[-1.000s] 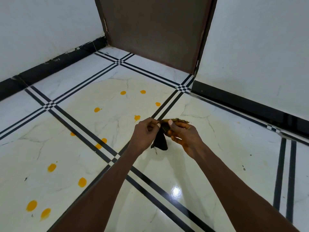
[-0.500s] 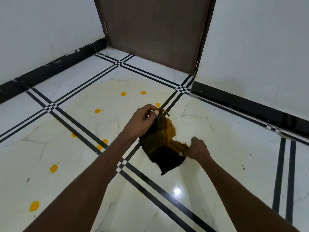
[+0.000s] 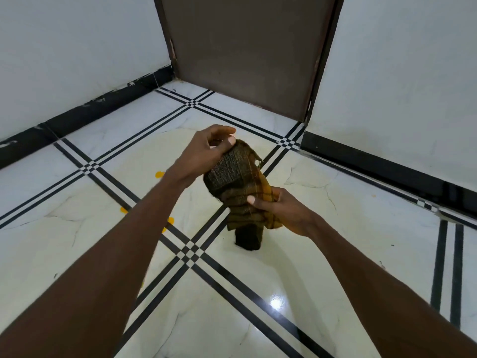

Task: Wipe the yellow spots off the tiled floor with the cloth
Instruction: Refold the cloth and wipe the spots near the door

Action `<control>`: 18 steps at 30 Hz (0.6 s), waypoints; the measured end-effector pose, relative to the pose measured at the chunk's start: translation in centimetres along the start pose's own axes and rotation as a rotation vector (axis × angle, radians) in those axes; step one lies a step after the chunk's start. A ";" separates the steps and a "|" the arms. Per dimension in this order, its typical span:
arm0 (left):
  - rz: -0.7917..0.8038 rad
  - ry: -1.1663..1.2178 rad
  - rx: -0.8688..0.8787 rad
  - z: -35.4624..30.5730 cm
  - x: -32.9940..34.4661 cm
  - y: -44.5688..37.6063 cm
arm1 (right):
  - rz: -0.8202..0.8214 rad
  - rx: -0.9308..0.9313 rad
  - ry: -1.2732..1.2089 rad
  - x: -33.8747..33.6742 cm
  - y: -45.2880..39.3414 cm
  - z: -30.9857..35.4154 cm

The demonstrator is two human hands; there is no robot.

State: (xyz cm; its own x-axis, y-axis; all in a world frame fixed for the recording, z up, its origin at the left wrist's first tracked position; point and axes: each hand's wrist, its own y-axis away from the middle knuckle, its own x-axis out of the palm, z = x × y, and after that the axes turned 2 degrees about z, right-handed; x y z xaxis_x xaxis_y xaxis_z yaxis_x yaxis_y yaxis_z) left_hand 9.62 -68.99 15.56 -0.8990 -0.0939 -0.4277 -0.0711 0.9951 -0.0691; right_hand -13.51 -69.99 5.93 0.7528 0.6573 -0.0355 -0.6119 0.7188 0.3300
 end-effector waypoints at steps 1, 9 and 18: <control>-0.057 -0.003 0.006 0.8 0.4 0.2 | -0.013 0.000 -0.040 0.3 0.0 0.2; -0.263 0.181 -0.501 10.3 5.8 6.6 | -0.090 0.080 -0.533 2.4 -0.1 1.0; -0.098 0.667 -0.642 8.8 8.6 7.1 | -0.069 0.160 -0.522 1.4 0.9 1.9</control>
State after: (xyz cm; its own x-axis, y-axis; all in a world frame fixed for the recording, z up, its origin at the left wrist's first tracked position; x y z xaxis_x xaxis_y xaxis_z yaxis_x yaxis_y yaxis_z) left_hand 5.14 -63.03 3.45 -0.9247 -0.3388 0.1735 -0.2065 0.8294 0.5191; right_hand -12.54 -68.90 7.94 0.8351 0.3810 0.3969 -0.5431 0.6861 0.4841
